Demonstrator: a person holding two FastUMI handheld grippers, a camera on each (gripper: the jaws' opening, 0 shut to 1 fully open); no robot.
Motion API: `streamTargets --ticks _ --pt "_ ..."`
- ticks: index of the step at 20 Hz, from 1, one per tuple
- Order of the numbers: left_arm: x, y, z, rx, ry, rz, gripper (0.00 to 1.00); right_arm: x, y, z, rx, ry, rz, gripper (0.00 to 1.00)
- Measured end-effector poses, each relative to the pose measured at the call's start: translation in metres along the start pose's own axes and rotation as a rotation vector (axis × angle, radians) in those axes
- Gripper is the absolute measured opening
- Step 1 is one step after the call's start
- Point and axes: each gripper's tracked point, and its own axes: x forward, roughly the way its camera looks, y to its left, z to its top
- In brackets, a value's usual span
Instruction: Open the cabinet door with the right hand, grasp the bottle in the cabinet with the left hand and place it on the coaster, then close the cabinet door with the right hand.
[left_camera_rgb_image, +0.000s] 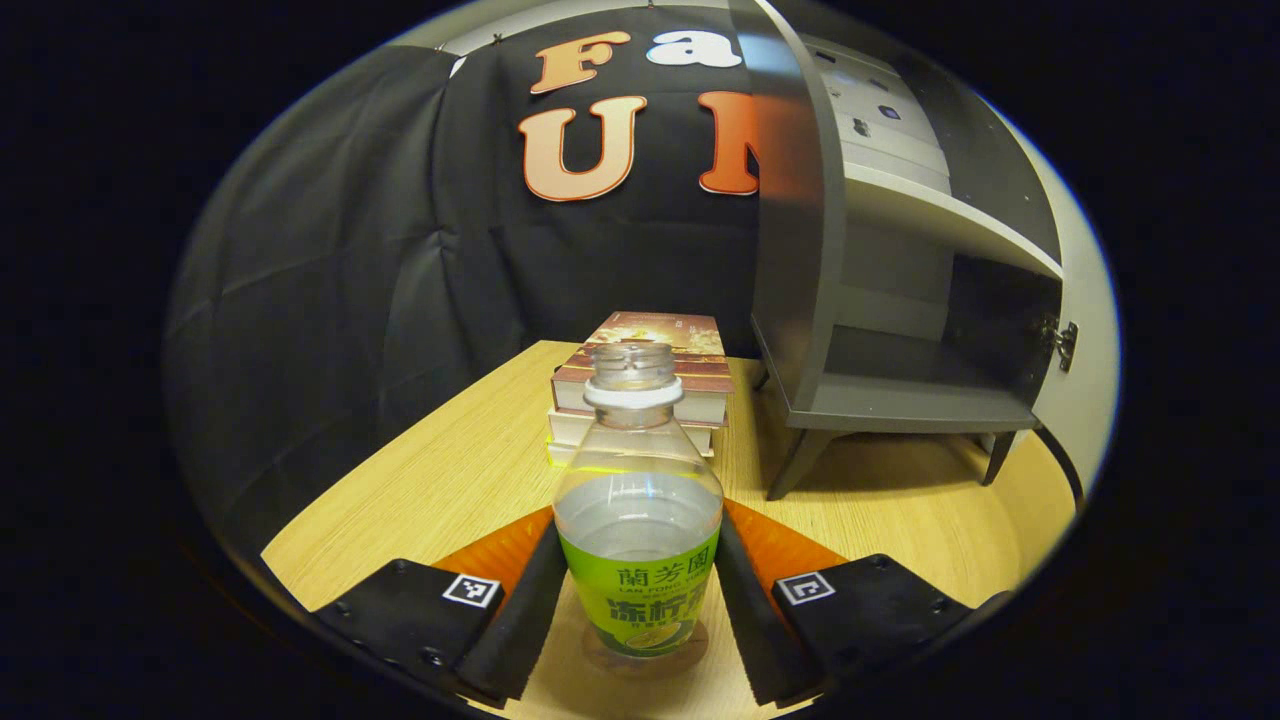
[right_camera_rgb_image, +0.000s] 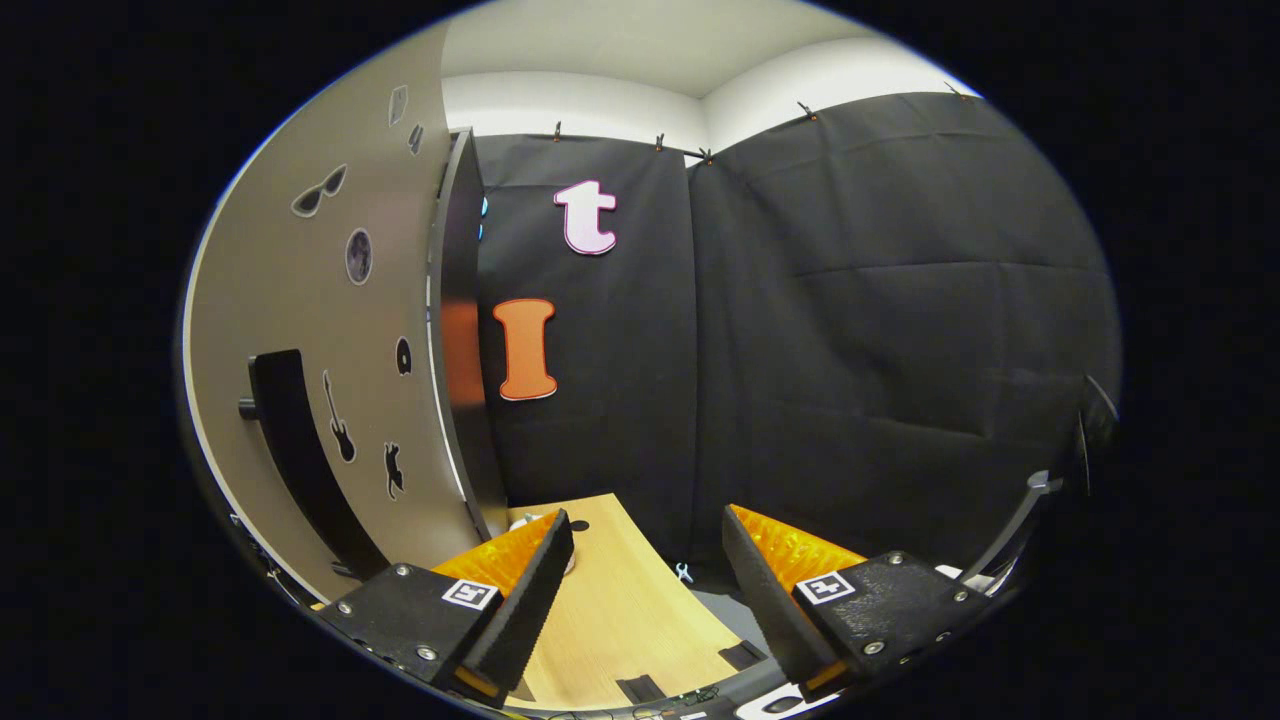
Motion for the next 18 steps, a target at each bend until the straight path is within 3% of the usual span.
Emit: streamTargets --ticks 6,8,12,18 --pt "-0.011 -0.004 -0.014 0.014 0.018 -0.005 0.86 0.003 -0.002 0.0 -0.002 0.006 0.001 0.93" --pt "-0.015 -0.003 -0.009 0.02 0.006 -0.005 0.88 0.005 0.002 -0.001 -0.004 0.009 0.009 0.98" --pt "-0.025 -0.006 -0.001 0.065 -0.015 -0.005 0.96 0.01 0.008 -0.004 -0.006 0.015 0.032 0.98" --pt "-0.051 -0.018 0.012 0.075 -0.038 -0.036 0.96 0.015 0.013 -0.006 0.006 0.021 0.061 0.98"
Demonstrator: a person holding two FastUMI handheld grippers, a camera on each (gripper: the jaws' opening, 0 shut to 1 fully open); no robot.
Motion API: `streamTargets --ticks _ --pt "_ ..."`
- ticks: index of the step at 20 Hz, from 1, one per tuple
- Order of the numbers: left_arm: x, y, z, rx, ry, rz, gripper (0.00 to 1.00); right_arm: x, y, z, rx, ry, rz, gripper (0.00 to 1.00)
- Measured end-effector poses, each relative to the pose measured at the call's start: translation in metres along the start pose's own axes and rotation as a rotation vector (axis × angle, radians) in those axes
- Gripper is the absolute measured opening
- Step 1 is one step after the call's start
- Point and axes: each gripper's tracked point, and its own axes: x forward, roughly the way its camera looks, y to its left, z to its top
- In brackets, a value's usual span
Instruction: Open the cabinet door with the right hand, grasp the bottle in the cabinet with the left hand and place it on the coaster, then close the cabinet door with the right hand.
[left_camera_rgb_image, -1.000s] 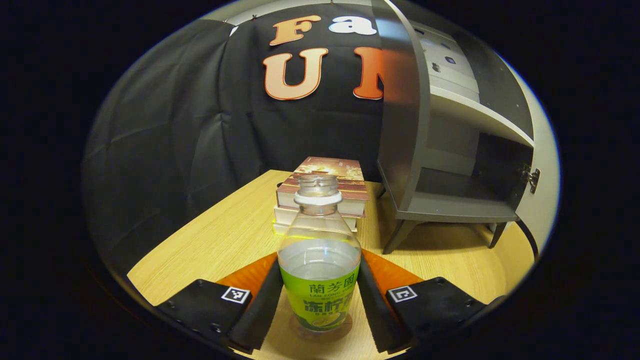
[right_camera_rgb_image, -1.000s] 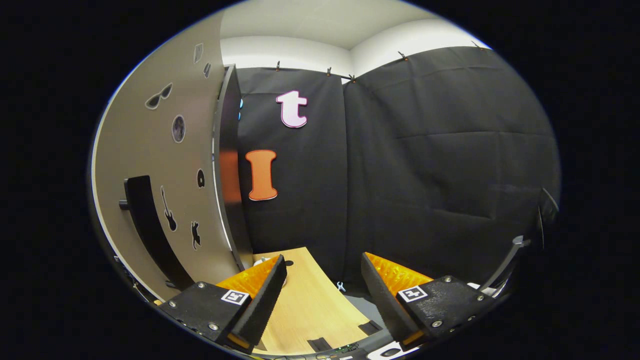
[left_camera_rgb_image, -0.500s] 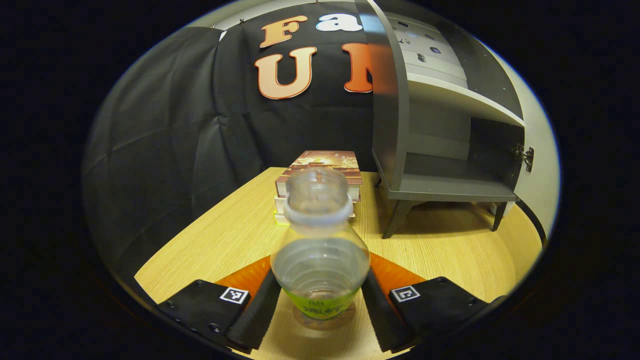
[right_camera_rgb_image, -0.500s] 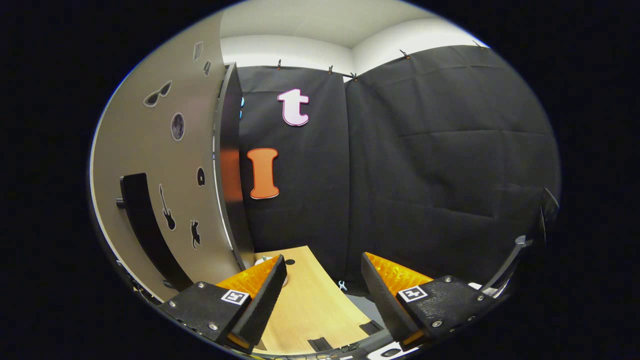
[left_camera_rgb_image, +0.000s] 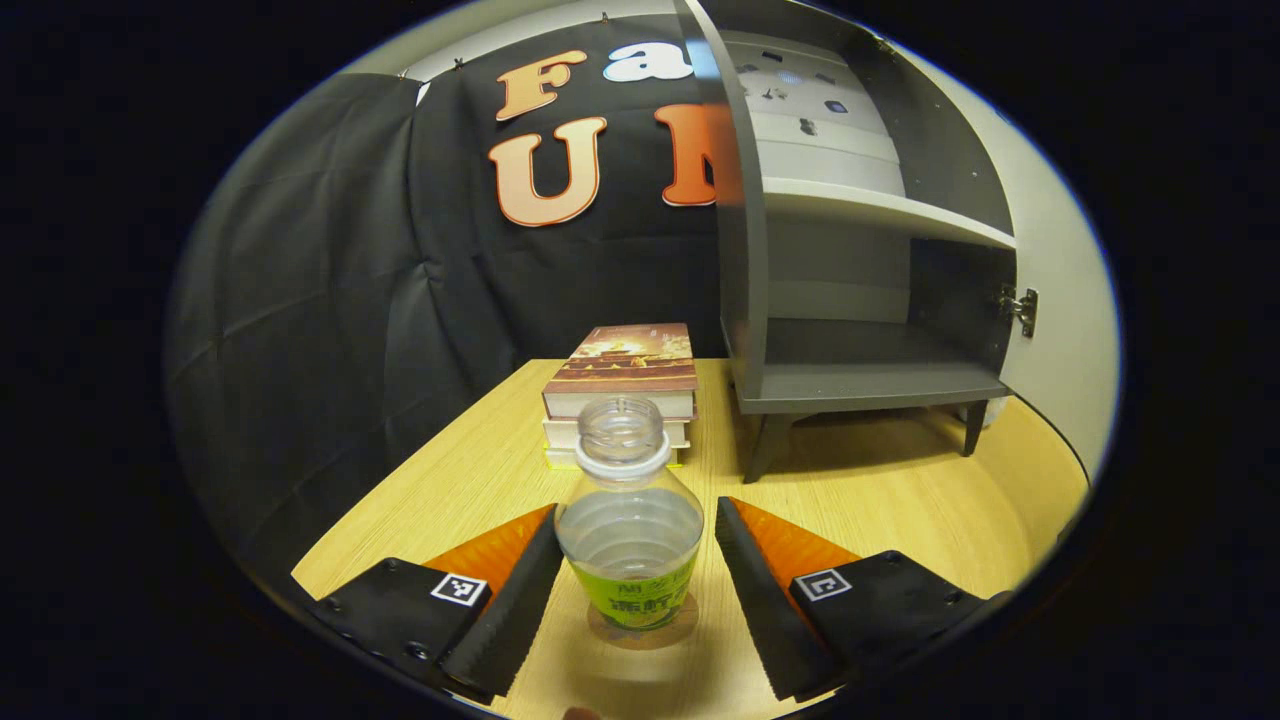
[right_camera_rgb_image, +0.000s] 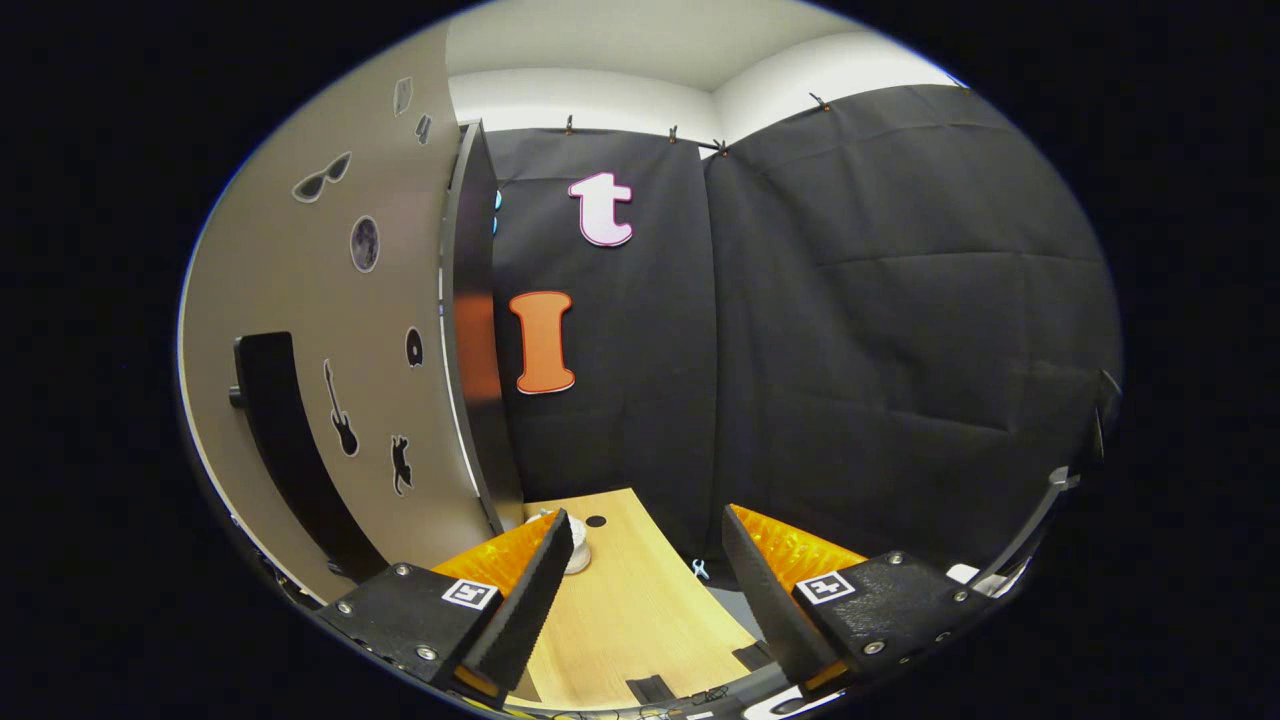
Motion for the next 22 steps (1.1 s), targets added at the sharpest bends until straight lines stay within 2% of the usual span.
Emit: streamTargets --ticks 3,4,5,9,10,11,12,20,22 --pt "-0.018 0.001 0.007 -0.01 -0.008 0.003 0.96 0.003 0.003 -0.001 -0.001 0.0 0.013 0.98" --pt "-0.023 0.001 0.011 -0.017 -0.014 0.004 0.96 0.005 0.004 -0.002 0.0 0.001 0.019 0.93" --pt "-0.028 0.002 0.016 -0.024 -0.023 0.006 0.96 0.006 0.005 -0.003 0.002 0.003 0.027 0.98" --pt "-0.047 0.008 0.034 -0.066 -0.037 0.015 0.96 0.011 0.008 -0.004 0.013 0.009 0.054 0.98" --pt "-0.054 0.01 0.042 -0.072 -0.044 0.019 0.96 0.012 0.01 -0.003 0.014 0.007 0.059 0.88" --pt "-0.06 0.013 0.05 -0.07 -0.055 0.025 0.96 0.014 0.011 -0.002 0.015 0.005 0.065 0.88" --pt "-0.066 0.015 0.059 -0.065 -0.066 0.03 0.96 0.014 0.01 -0.001 0.014 0.003 0.07 0.93" --pt "-0.12 0.031 0.163 -0.078 -0.179 0.01 0.96 0.014 0.014 0.005 0.012 -0.012 0.104 0.93" --pt "-0.134 0.044 0.188 -0.062 -0.201 0.033 0.96 0.011 0.015 0.005 0.014 -0.015 0.11 0.93"
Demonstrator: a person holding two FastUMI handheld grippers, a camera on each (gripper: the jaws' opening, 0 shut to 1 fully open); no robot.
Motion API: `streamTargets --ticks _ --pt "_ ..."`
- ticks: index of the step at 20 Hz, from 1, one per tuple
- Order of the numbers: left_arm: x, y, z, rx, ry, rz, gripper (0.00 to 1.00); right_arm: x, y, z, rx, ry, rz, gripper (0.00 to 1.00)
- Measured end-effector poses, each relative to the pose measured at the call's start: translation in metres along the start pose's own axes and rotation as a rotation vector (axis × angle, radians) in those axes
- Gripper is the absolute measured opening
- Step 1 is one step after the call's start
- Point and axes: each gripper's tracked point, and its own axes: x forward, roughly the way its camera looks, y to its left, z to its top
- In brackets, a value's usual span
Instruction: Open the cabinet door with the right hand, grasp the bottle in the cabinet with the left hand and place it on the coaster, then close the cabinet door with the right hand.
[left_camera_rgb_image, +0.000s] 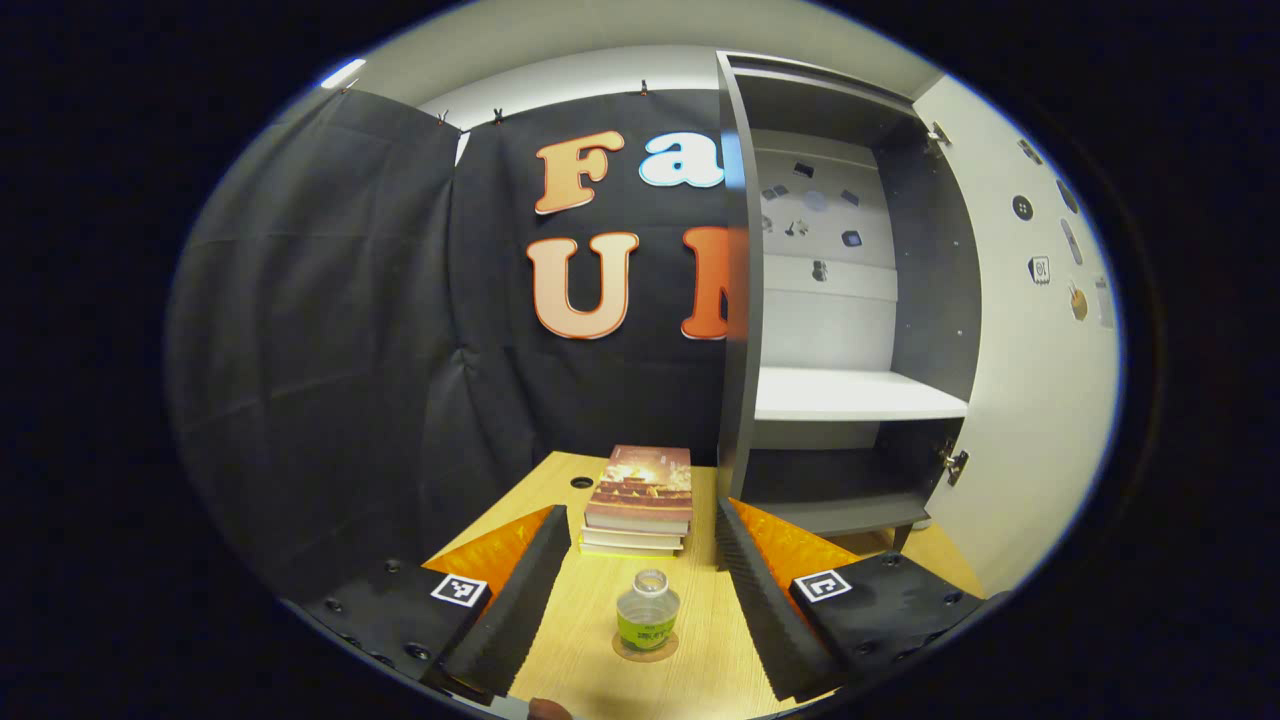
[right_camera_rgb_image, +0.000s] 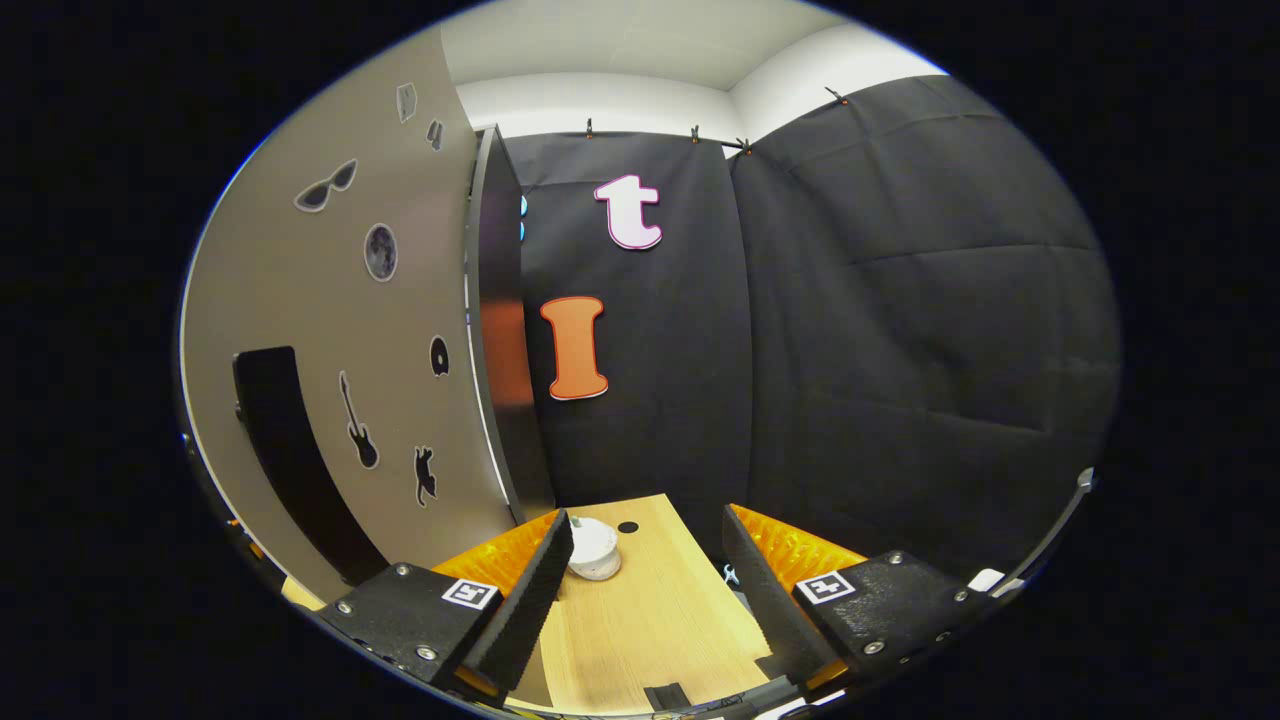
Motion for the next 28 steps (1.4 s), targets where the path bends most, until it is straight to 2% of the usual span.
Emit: streamTargets --ticks 3,4,7,8,10,13,14,15,16,18,19,21,22,23,24,25,26,27,28 --pt "-0.012 0.006 0.047 0.015 -0.064 0.002 0.96 -0.004 0.005 0.002 -0.002 -0.001 0.008 0.93" --pt "-0.015 0.006 0.058 0.01 -0.079 -0.005 0.95 -0.004 0.007 0.003 -0.006 -0.003 0.01 0.98" --pt "-0.019 0.009 0.083 -0.015 -0.106 -0.02 0.96 -0.007 0.016 0.006 -0.013 -0.009 0.023 0.98" --pt "-0.02 0.011 0.091 -0.022 -0.118 -0.027 0.95 -0.007 0.02 0.006 -0.016 -0.011 0.027 0.93" --pt "-0.022 0.017 0.109 -0.019 -0.147 -0.026 0.96 -0.007 0.025 0.006 -0.026 -0.015 0.031 0.93" --pt "-0.027 0.032 0.117 -0.003 -0.163 -0.007 0.95 -0.006 0.031 0.004 -0.035 -0.014 0.032 0.92" --pt "-0.028 0.036 0.12 -0.006 -0.163 -0.003 0.95 -0.007 0.03 0.006 -0.036 -0.017 0.027 0.98" --pt "-0.029 0.039 0.123 -0.01 -0.165 0.001 0.95 -0.007 0.029 0.005 -0.032 -0.014 0.02 0.92" --pt "-0.029 0.043 0.126 -0.013 -0.166 0.004 0.95 -0.008 0.029 0.004 -0.024 -0.011 0.014 0.98" --pt "-0.03 0.05 0.133 -0.018 -0.173 0.013 0.95 -0.009 0.033 0.005 -0.028 -0.016 0.015 0.98" --pt "-0.03 0.053 0.137 -0.02 -0.176 0.014 0.95 -0.01 0.037 0.01 -0.047 -0.041 0.018 0.91" --pt "-0.03 0.059 0.14 -0.019 -0.18 0.019 0.95 -0.013 0.046 0.009 -0.075 -0.052 0.023 0.87" --pt "-0.027 0.063 0.143 -0.017 -0.185 0.023 0.95 -0.012 0.053 0.007 -0.081 -0.051 0.036 0.73" --pt "-0.027 0.065 0.144 -0.017 -0.19 0.025 0.95 -0.011 0.062 0.006 -0.079 -0.048 0.053 0.71" --pt "-0.026 0.067 0.145 -0.015 -0.192 0.024 0.95 -0.01 0.071 0.005 -0.074 -0.043 0.07 0.77" --pt "-0.023 0.069 0.147 -0.013 -0.194 0.025 0.95 -0.01 0.079 0.004 -0.07 -0.039 0.084 0.75" --pt "-0.023 0.071 0.146 -0.01 -0.195 0.024 0.95 -0.013 0.087 0.002 -0.067 -0.038 0.094 0.65" --pt "-0.021 0.073 0.146 -0.008 -0.195 0.021 0.95 -0.015 0.094 0.001 -0.069 -0.04 0.104 0.65" --pt "-0.02 0.075 0.146 -0.007 -0.195 0.017 0.95 -0.018 0.101 0.001 -0.071 -0.041 0.112 0.74"
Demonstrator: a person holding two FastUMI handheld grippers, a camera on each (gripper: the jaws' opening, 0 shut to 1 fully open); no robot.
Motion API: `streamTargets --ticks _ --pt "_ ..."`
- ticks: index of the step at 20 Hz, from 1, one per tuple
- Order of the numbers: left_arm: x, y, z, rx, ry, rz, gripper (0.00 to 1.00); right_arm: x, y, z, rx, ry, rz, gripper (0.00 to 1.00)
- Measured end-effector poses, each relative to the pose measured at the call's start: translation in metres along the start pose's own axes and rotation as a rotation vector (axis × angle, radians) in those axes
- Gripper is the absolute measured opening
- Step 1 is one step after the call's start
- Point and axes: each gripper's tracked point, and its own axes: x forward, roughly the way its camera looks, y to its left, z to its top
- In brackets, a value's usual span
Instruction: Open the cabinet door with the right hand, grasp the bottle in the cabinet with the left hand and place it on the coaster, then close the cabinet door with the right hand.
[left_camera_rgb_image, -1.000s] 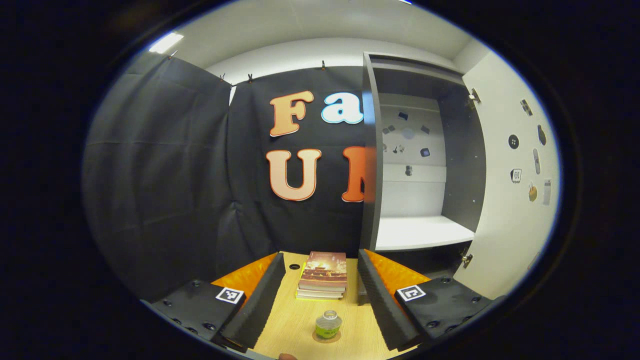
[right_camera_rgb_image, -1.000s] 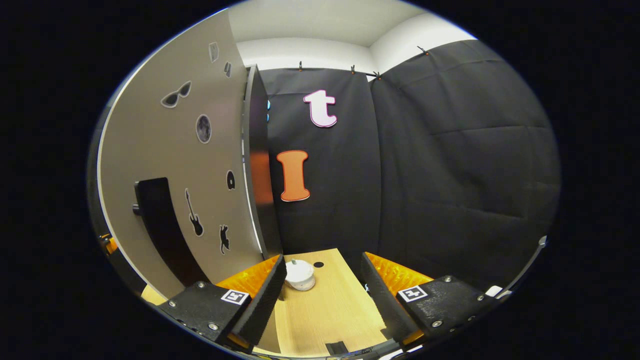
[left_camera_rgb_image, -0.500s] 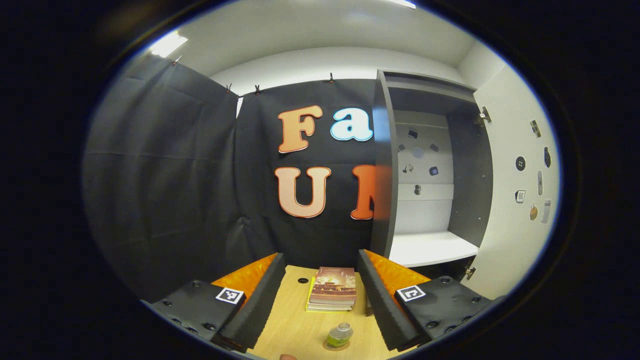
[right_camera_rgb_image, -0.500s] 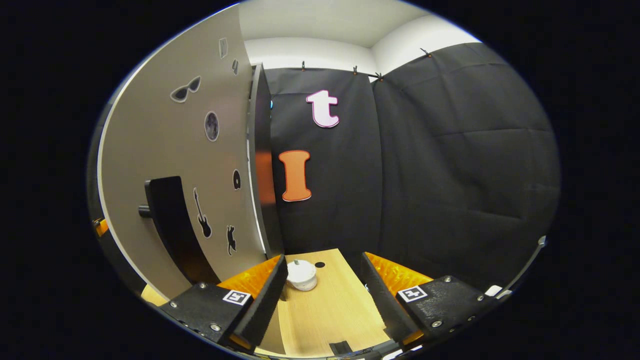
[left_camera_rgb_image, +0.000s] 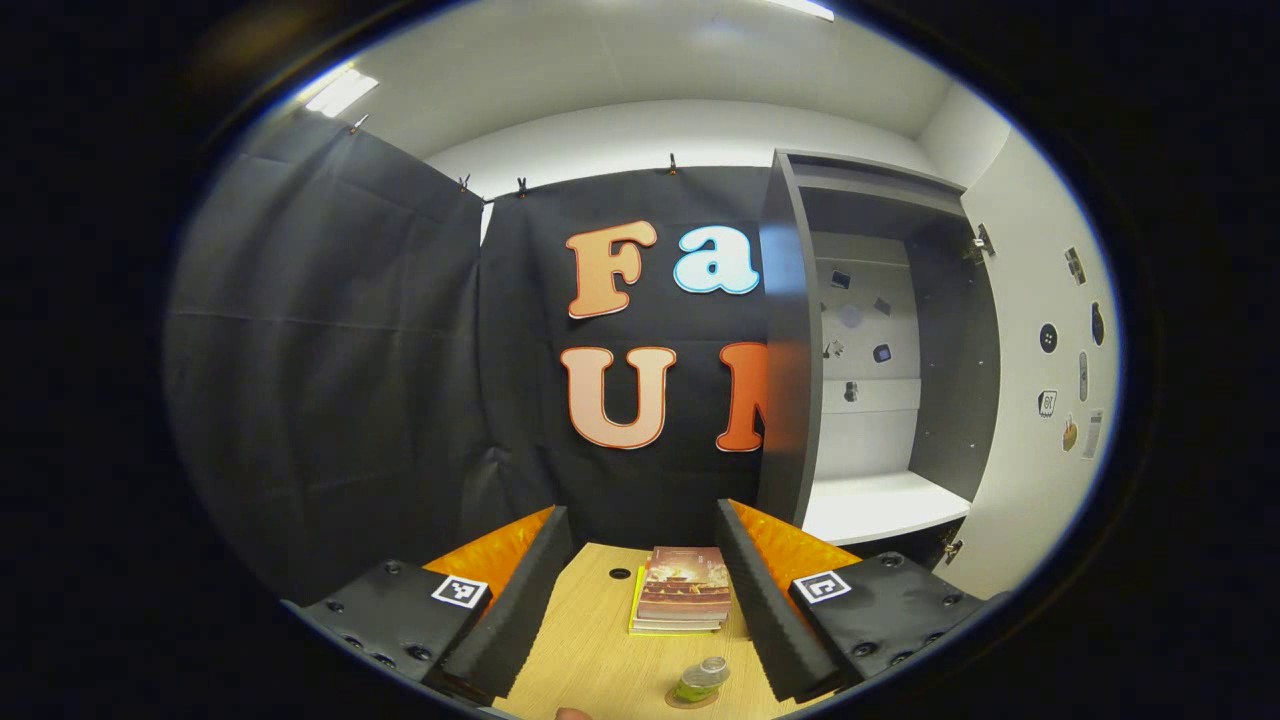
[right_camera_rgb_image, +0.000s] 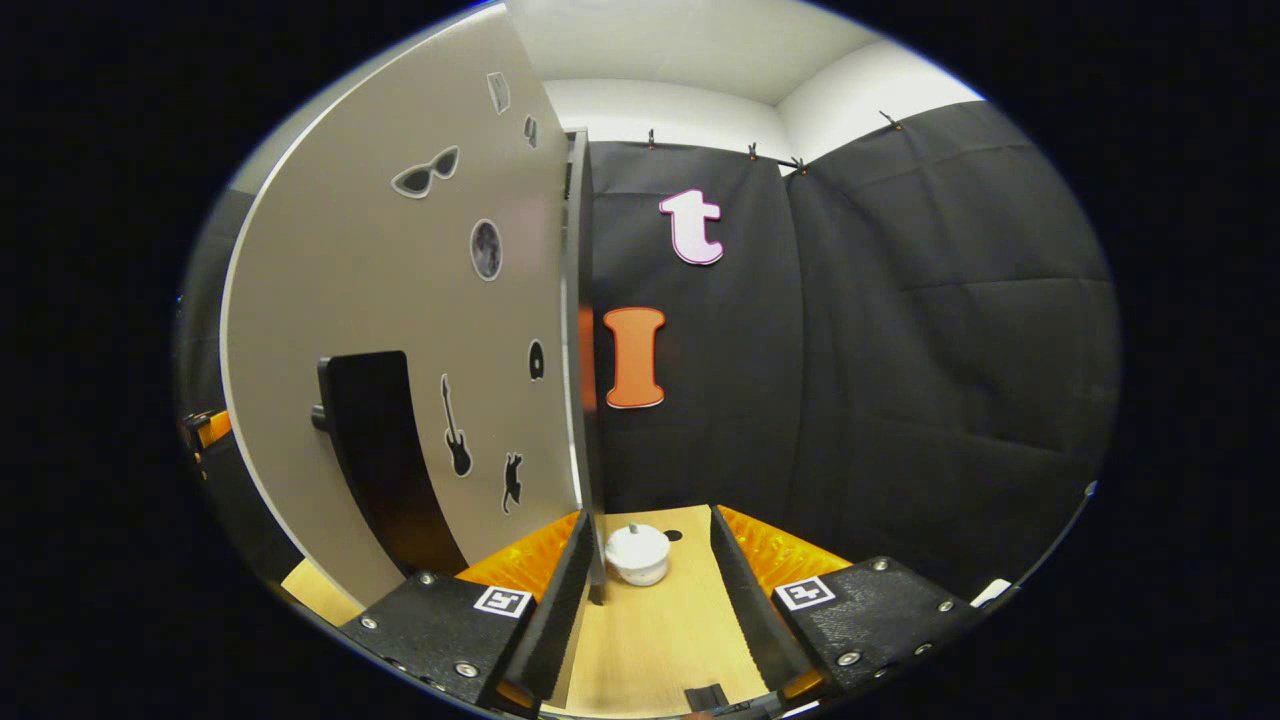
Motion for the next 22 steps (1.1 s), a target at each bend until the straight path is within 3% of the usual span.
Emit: streamTargets --ticks 14,15,19,20,22 --pt "-0.007 0.045 -0.008 0.002 0.0 -0.027 0.95 0.017 0.087 0.001 -0.002 -0.023 0.083 0.76" --pt "-0.009 0.051 -0.01 0.004 -0.001 -0.026 0.95 0.018 0.092 0.0 0.002 -0.023 0.085 0.84" --pt "-0.013 0.072 -0.008 0.015 -0.006 -0.016 0.95 0.026 0.116 -0.001 0.018 -0.023 0.1 0.78" --pt "-0.015 0.078 -0.009 0.013 -0.005 -0.013 0.95 0.03 0.121 -0.003 0.021 -0.018 0.104 0.84" --pt "-0.016 0.088 -0.012 0.008 -0.001 -0.01 0.95 0.038 0.132 -0.007 0.026 -0.008 0.108 0.77"
